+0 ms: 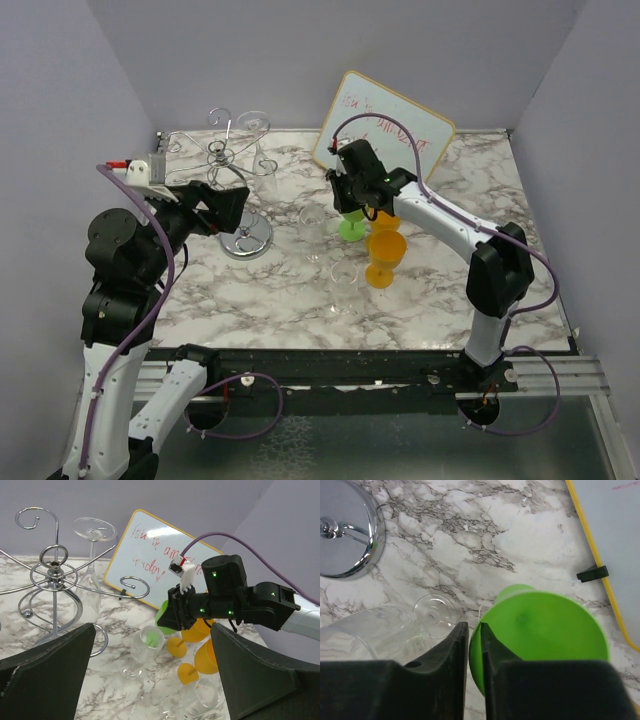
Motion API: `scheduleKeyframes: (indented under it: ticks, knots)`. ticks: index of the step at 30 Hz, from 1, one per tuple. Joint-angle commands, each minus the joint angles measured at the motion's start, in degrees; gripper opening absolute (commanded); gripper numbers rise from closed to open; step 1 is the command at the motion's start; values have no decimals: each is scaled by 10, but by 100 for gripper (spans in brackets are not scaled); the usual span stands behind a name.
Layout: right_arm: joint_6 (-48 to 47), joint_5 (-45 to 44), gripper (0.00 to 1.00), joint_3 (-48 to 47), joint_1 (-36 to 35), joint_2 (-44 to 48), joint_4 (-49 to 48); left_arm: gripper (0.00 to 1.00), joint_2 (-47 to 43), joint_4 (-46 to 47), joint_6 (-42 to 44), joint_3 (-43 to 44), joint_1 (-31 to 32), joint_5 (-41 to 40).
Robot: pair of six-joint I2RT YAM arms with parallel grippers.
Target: Place the wine glass upside down on the wine glass rack
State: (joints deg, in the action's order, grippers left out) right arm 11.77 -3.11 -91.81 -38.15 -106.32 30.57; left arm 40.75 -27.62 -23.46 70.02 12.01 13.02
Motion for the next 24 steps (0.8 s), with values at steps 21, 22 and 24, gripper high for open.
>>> scheduleKeyframes:
  ticks: [21, 22, 24]
  knots:
    - [-132, -103, 1, 167, -63, 260, -281, 98, -9, 48, -115, -18, -1, -43]
    - [-132, -101, 1, 192, -63, 286, -315, 98, -4, 52, -130, -17, -1, -32]
    - [-129, -97, 1, 237, -63, 331, -363, 99, 8, 61, -153, -13, -1, -6]
